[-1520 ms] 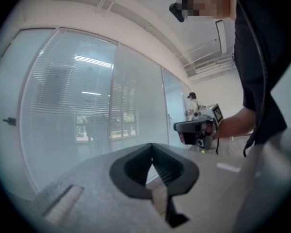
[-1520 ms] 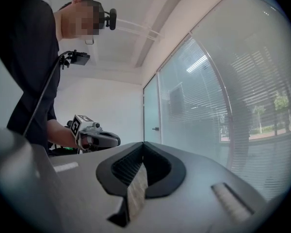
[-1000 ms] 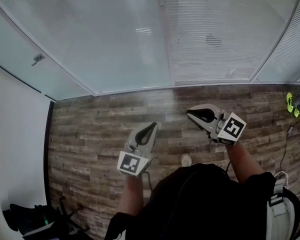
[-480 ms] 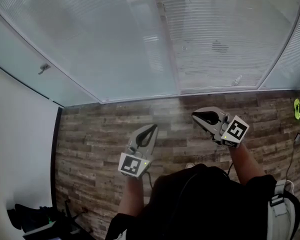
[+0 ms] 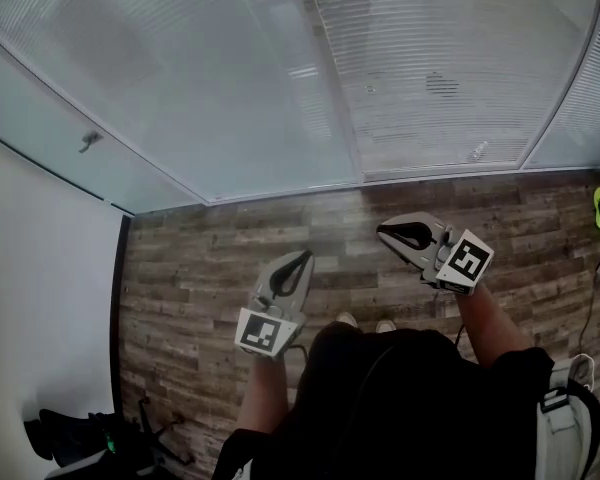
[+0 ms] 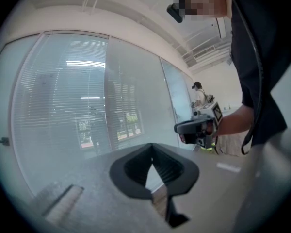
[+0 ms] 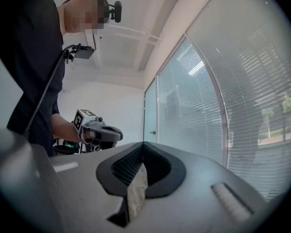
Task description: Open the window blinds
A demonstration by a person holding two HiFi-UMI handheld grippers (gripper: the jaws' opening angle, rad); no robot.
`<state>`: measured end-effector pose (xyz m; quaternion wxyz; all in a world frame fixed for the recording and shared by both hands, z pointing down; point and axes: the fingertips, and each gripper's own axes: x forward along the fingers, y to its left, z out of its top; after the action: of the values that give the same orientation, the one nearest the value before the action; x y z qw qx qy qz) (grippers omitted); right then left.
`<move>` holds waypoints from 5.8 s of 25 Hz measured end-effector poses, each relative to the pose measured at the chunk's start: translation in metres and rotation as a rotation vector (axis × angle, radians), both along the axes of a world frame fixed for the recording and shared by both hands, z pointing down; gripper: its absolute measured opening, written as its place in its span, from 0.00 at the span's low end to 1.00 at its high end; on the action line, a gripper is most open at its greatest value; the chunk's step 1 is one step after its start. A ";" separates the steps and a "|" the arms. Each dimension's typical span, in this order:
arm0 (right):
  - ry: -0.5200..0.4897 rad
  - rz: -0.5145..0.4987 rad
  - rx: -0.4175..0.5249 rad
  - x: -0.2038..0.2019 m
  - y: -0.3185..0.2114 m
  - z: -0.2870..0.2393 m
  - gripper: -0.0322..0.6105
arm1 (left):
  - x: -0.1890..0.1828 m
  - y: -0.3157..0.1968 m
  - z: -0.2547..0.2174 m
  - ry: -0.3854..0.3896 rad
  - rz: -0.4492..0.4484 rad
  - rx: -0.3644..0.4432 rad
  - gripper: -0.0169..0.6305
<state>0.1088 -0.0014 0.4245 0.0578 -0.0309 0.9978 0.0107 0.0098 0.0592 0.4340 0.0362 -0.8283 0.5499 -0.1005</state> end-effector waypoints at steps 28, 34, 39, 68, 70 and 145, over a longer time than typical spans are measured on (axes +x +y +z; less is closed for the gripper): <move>0.070 0.261 0.033 -0.057 -0.096 -0.012 0.06 | -0.061 -0.119 -0.013 0.063 0.242 0.045 0.03; 0.037 0.321 0.047 -0.091 -0.120 -0.024 0.06 | -0.087 -0.144 -0.015 0.087 0.318 0.051 0.03; 0.060 0.363 0.037 -0.121 -0.134 -0.024 0.06 | -0.114 -0.157 -0.016 0.107 0.355 0.055 0.03; 0.094 0.403 0.067 -0.164 -0.179 -0.033 0.06 | -0.170 -0.194 -0.013 0.136 0.343 0.057 0.03; 0.094 0.398 0.066 -0.164 -0.189 -0.031 0.06 | -0.170 -0.202 -0.011 0.138 0.332 0.049 0.03; 0.818 0.714 1.040 -0.221 -0.505 -0.094 0.26 | -0.127 -0.375 -0.012 0.087 0.298 0.007 0.03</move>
<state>-0.1125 -0.5065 0.3301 -0.3172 -0.3147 0.7355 0.5093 -0.1173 -0.3157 0.4220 0.0298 -0.9042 0.4224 -0.0563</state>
